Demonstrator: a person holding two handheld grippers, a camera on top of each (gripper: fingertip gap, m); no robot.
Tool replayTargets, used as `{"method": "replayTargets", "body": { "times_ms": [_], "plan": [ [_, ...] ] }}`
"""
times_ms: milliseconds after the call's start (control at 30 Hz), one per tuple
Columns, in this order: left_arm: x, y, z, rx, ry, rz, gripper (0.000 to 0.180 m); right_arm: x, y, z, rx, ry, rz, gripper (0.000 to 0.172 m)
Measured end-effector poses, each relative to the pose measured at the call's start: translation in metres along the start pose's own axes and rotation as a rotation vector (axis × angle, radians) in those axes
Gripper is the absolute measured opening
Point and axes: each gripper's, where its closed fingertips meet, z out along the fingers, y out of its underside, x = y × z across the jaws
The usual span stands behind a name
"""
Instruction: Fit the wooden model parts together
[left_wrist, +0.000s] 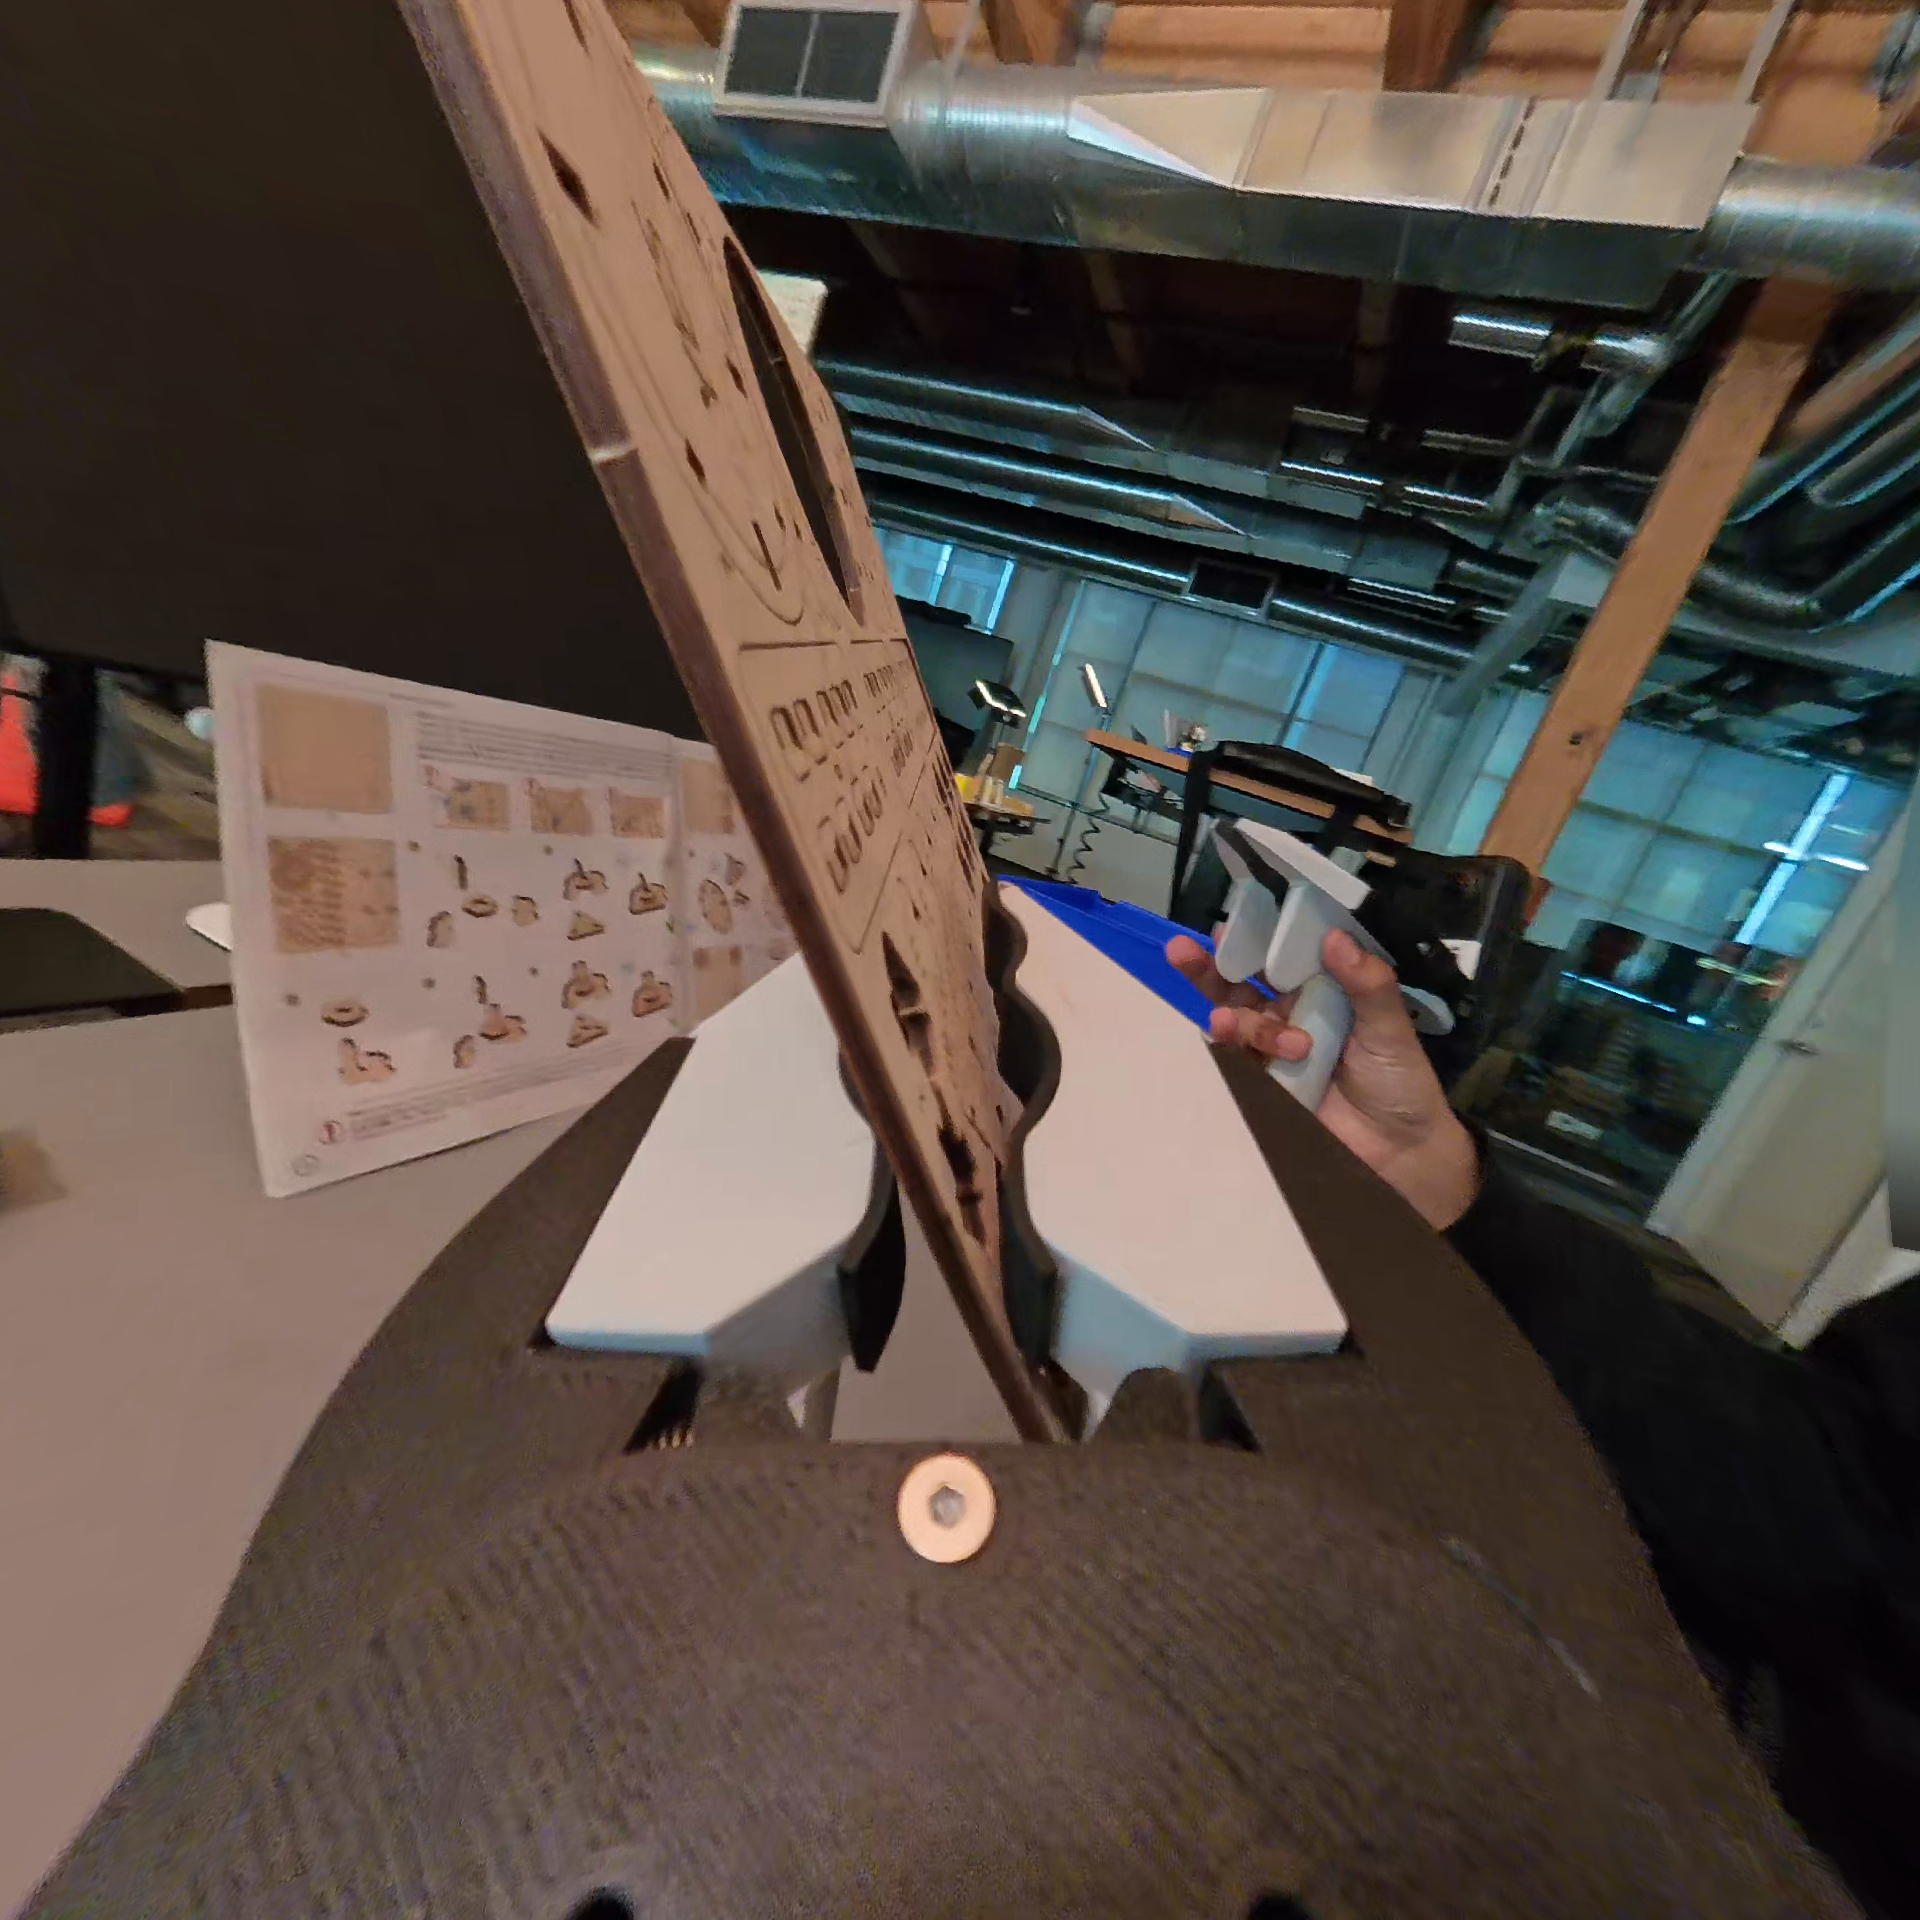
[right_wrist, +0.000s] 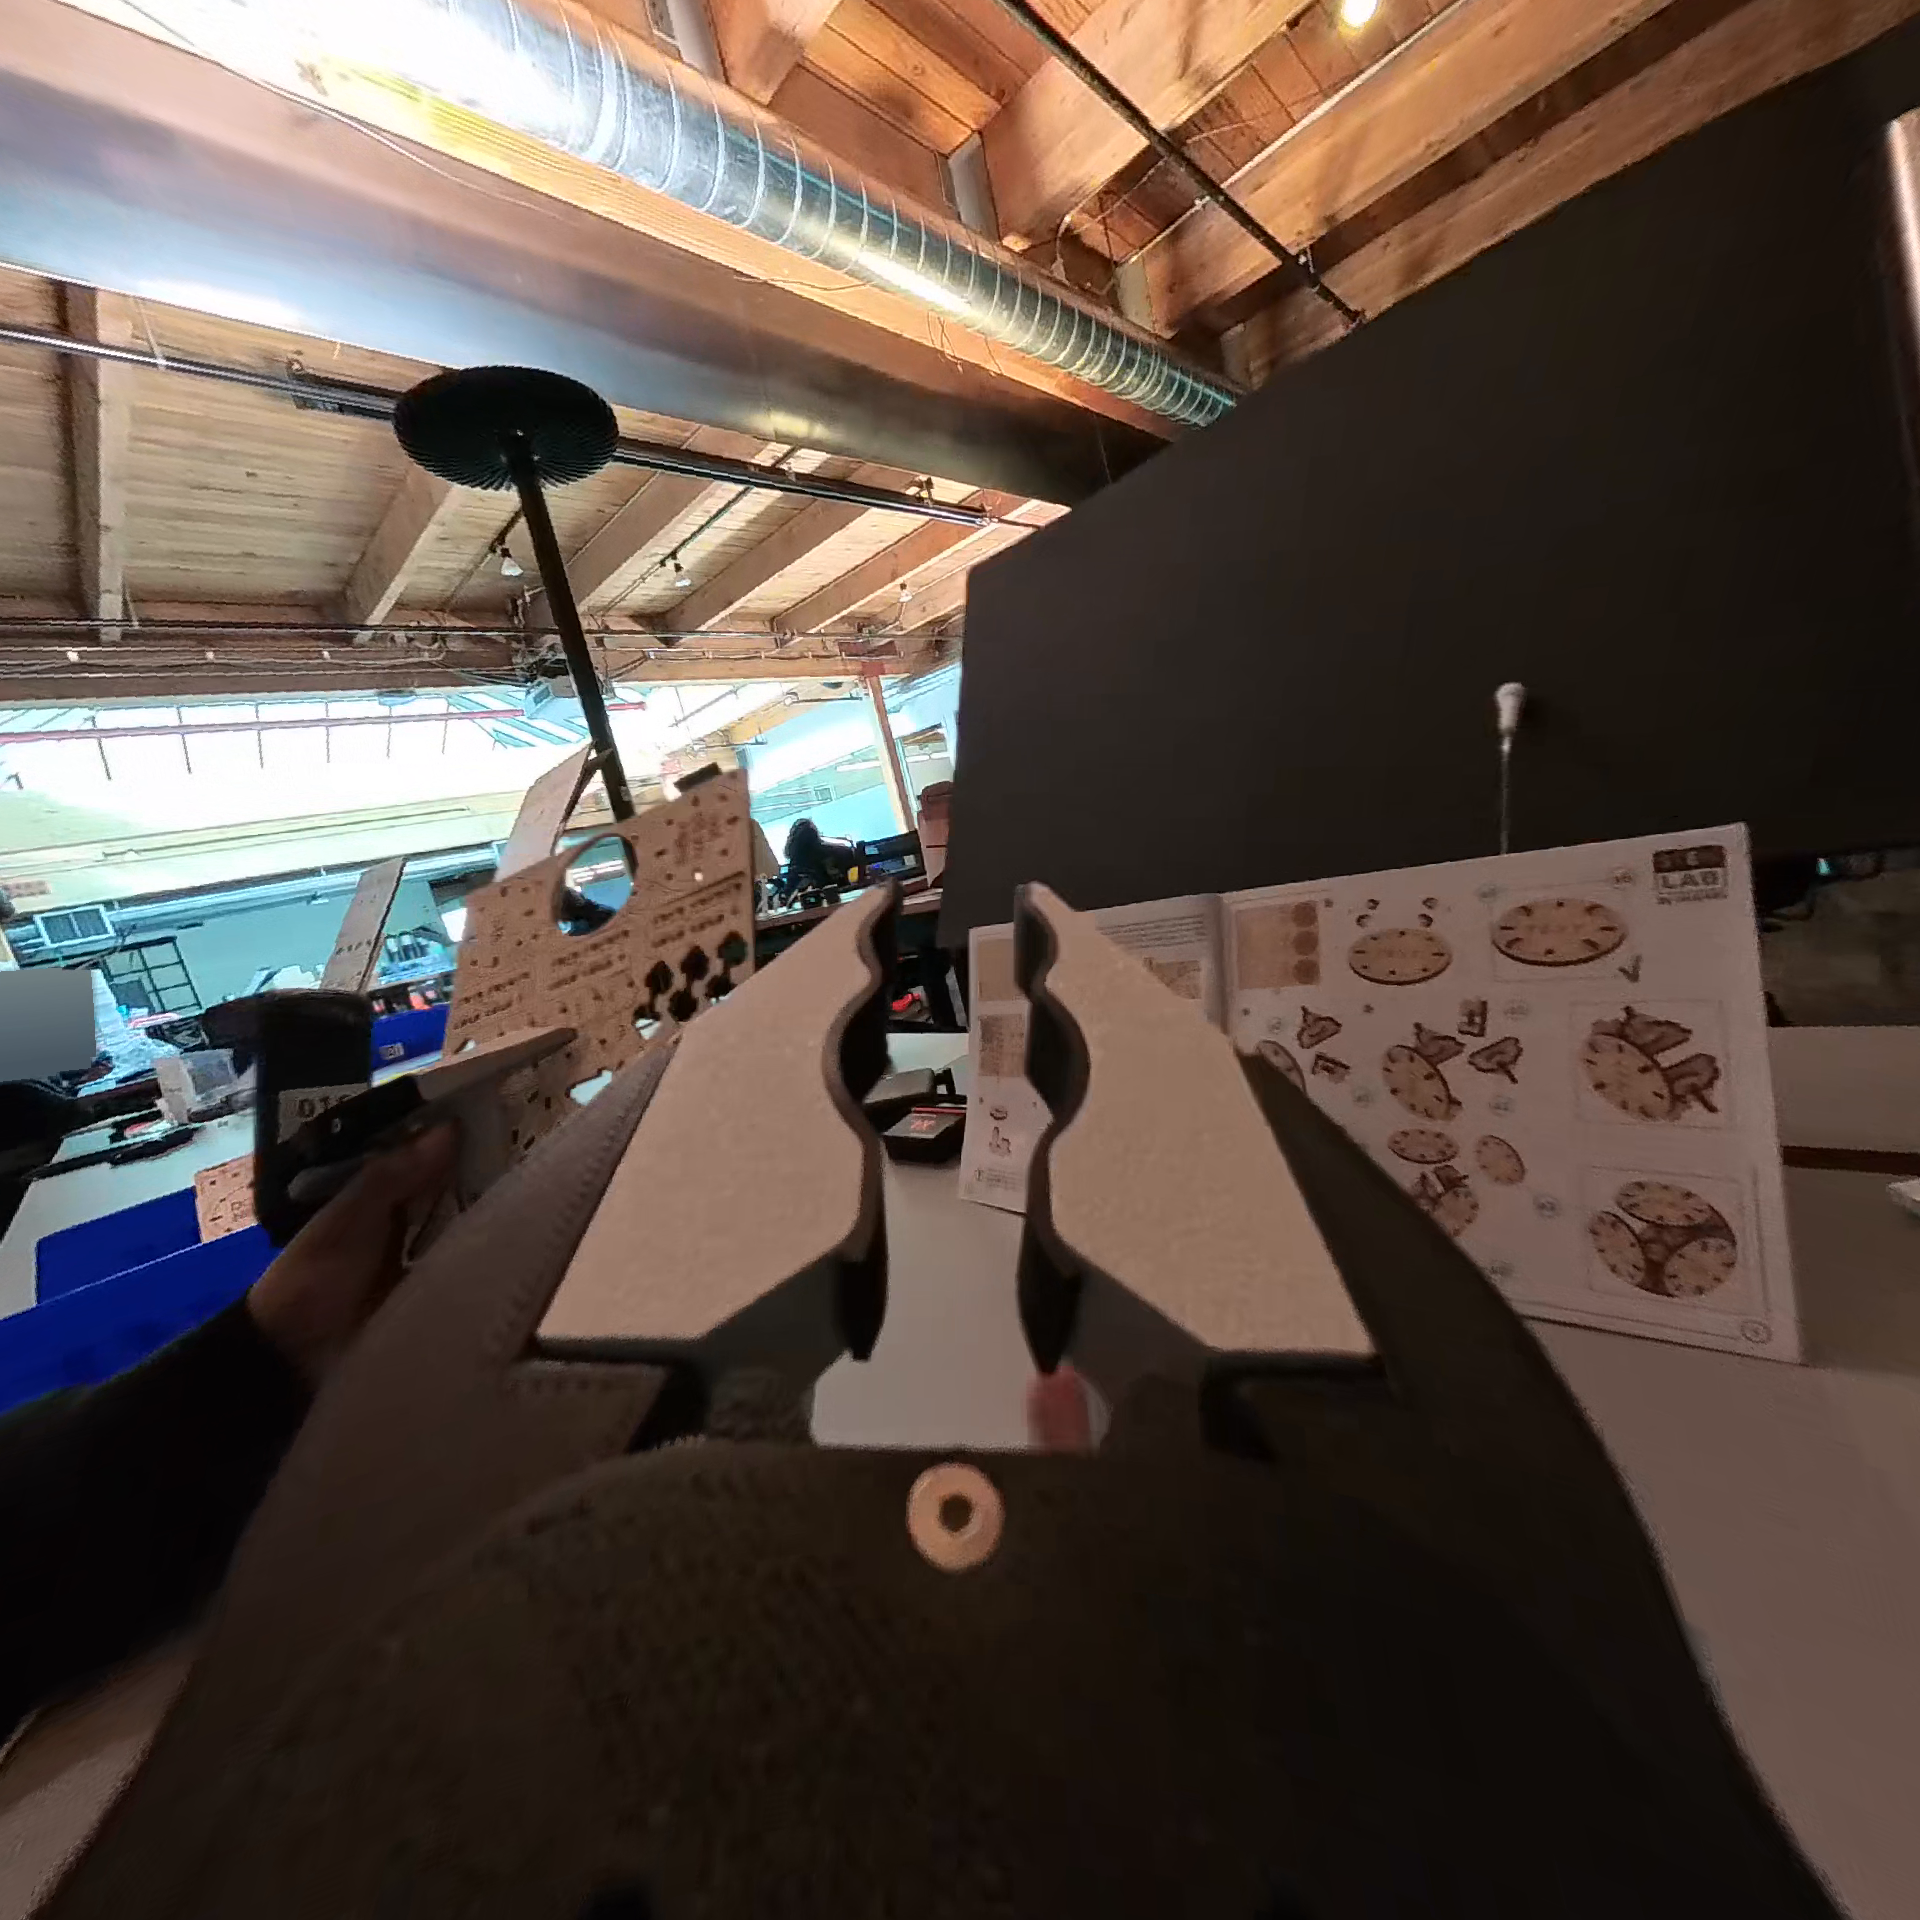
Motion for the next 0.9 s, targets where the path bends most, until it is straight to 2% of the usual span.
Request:
{"method": "replayTargets", "body": {
  "times_ms": [100,200,267,367,433,500,567,733,900],
  "plan": [
    [0.004,0.010,0.005,-0.049,0.016,-0.005,0.008,-0.012,0.003,0.003,0.011,-0.034,-0.026,0.000],
    [0.014,0.026,0.014,-0.120,0.052,-0.016,0.007,-0.022,0.027,0.011,-0.098,-0.048,-0.078,0.002],
    [0.021,0.037,0.019,-0.148,0.076,-0.016,0.007,-0.032,0.057,0.017,-0.237,-0.094,-0.071,0.019],
    [0.036,0.053,0.023,-0.217,0.168,0.011,0.006,-0.055,0.101,0.019,-0.454,-0.212,0.055,0.063],
    [0.039,0.058,0.024,-0.236,0.175,0.036,0.004,-0.068,0.111,0.020,-0.493,-0.258,0.110,0.071],
    [0.043,0.063,0.025,-0.261,0.202,0.019,0.004,-0.076,0.110,0.022,-0.460,-0.280,0.139,0.068],
    [0.050,0.067,0.026,-0.273,0.237,0.002,0.004,-0.081,0.111,0.023,-0.443,-0.294,0.151,0.059],
    [0.067,0.077,0.027,-0.315,0.322,-0.034,0.004,-0.085,0.117,0.023,-0.439,-0.318,0.043,0.041],
    [0.073,0.087,0.029,-0.358,0.339,-0.012,0.004,-0.093,0.115,0.018,-0.457,-0.399,0.172,0.028]
  ]
}}
